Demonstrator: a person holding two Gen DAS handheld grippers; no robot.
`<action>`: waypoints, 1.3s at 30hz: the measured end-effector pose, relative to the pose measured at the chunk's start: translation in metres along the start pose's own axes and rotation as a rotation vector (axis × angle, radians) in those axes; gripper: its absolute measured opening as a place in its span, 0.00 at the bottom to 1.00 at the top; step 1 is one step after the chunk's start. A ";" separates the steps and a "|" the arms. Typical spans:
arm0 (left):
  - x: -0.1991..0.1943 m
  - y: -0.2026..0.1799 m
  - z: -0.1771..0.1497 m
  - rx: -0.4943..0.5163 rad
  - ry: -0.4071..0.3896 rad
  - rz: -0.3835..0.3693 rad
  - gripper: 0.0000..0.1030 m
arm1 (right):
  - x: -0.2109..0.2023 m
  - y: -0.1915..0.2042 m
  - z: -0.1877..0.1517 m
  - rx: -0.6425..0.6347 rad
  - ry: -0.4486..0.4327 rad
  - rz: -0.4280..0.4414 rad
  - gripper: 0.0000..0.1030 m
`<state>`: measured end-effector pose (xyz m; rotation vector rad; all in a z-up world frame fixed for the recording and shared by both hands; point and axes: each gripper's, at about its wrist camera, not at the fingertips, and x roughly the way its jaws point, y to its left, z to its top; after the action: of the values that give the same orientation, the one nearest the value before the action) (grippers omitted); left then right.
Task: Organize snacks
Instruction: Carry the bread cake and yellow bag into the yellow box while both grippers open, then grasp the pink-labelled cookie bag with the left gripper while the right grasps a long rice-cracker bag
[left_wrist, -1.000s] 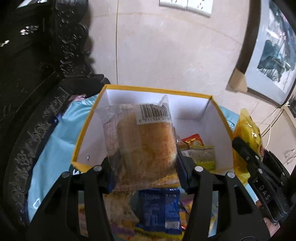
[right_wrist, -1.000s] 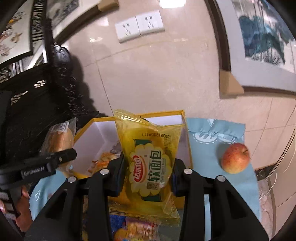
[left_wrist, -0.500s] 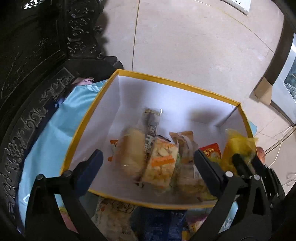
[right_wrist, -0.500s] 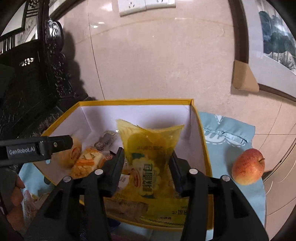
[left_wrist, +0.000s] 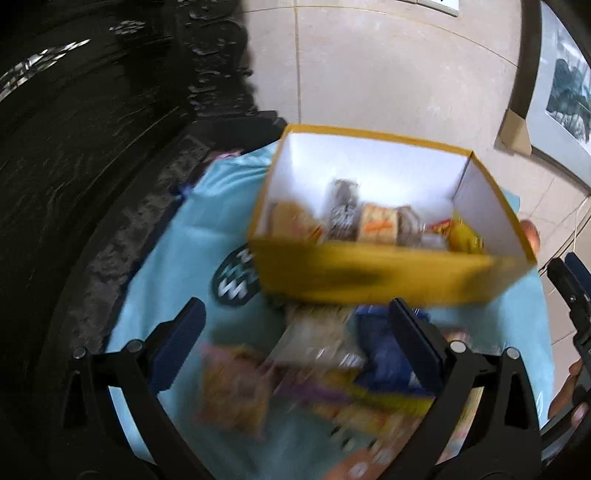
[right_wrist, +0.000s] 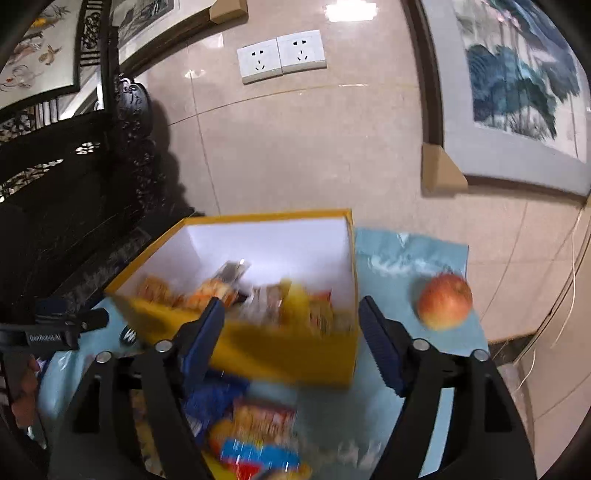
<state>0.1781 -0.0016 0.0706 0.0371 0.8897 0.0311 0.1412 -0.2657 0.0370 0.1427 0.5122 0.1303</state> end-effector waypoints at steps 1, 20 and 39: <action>-0.004 0.006 -0.007 -0.005 0.002 0.003 0.97 | -0.005 0.000 -0.008 0.013 0.007 0.004 0.85; 0.054 0.056 -0.107 -0.067 0.176 0.127 0.97 | -0.013 -0.029 -0.095 0.284 0.144 0.099 0.96; 0.076 0.041 -0.115 -0.096 0.147 0.046 0.59 | 0.019 -0.008 -0.116 0.170 0.362 0.057 0.93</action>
<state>0.1362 0.0445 -0.0593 -0.0344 1.0331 0.1205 0.1006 -0.2582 -0.0737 0.3027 0.8813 0.1696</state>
